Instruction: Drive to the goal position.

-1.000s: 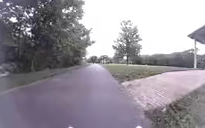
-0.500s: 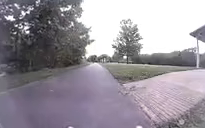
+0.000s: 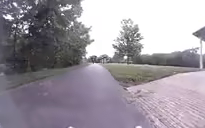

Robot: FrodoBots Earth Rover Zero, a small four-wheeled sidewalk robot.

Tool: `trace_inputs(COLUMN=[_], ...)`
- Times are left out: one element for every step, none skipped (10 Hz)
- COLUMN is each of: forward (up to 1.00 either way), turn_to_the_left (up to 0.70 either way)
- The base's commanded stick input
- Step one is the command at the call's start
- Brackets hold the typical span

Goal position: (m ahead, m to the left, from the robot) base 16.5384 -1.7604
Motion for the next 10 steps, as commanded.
trace_inputs(forward=[0.7, 0.7, 0.7, 0.7, 0.7, 0.7, 0.7, 0.7, 0.7, 0.7], turn_to_the_left=[0.0, 0.0, 0.0, 0.0, 0.0, 0.0, 0.0, 0.0, 0.0, 0.0])
